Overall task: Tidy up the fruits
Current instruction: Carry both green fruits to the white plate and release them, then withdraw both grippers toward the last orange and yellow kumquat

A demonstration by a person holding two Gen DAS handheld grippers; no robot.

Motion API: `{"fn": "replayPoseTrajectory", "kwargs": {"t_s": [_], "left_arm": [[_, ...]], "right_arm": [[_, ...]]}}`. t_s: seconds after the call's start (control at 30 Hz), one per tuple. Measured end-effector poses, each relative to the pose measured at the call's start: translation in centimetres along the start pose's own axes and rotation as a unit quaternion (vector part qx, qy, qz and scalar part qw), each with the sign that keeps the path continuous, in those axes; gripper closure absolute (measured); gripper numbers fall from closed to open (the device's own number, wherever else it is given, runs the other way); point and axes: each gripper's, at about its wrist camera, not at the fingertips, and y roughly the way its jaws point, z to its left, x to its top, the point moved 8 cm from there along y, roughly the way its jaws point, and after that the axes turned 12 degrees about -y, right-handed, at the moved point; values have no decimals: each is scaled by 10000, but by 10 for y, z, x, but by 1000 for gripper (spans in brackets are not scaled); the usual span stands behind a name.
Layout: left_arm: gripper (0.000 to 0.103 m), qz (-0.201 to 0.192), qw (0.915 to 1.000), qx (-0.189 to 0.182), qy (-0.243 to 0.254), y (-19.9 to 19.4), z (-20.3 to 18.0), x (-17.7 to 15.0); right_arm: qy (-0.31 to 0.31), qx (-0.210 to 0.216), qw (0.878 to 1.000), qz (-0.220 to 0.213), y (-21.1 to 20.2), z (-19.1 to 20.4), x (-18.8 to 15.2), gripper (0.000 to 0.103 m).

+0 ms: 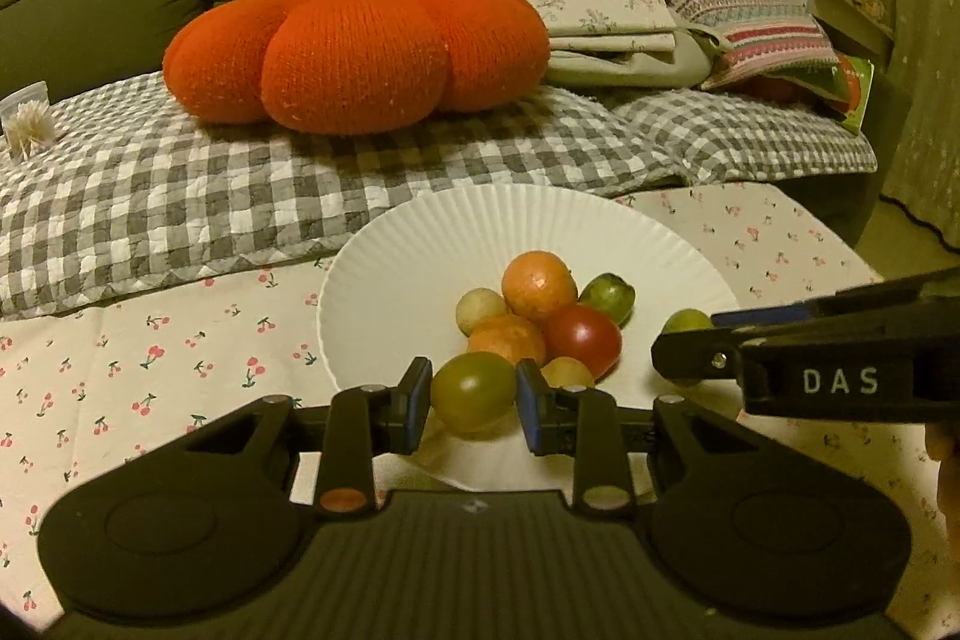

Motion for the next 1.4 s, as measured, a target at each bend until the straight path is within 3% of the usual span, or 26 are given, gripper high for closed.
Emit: {"fn": "replayPoseTrajectory", "kwargs": {"t_s": [0.3, 0.43, 0.57, 0.63, 1.17, 1.23, 1.4], "left_arm": [[73, 24, 10000, 30, 73, 5, -3, -3], [56, -51, 10000, 36, 46, 3, -4, -1], [51, -99, 9999, 57, 7, 0, -2, 2], [49, -114, 9999, 58, -35, -3, 1, 3], [45, -244, 9965, -1, -804, -47, 24, 12], [44, -215, 9953, 58, -939, -53, 29, 10], [38, -168, 9944, 279, -1009, -70, 37, 3]], "right_arm": [[-162, -80, 9998, 55, 9, 0, -3, 71], [-200, -81, 9998, 50, 10, 1, -3, 71], [-151, -102, 9998, 48, 8, 0, -2, 70], [-124, -143, 9998, 18, 7, -1, -2, 62], [541, 30, 9982, -251, -26, -13, 9, 58], [544, 62, 9981, -280, -31, -9, 9, 53], [474, 205, 9983, -254, -42, 9, 3, 53]]}}
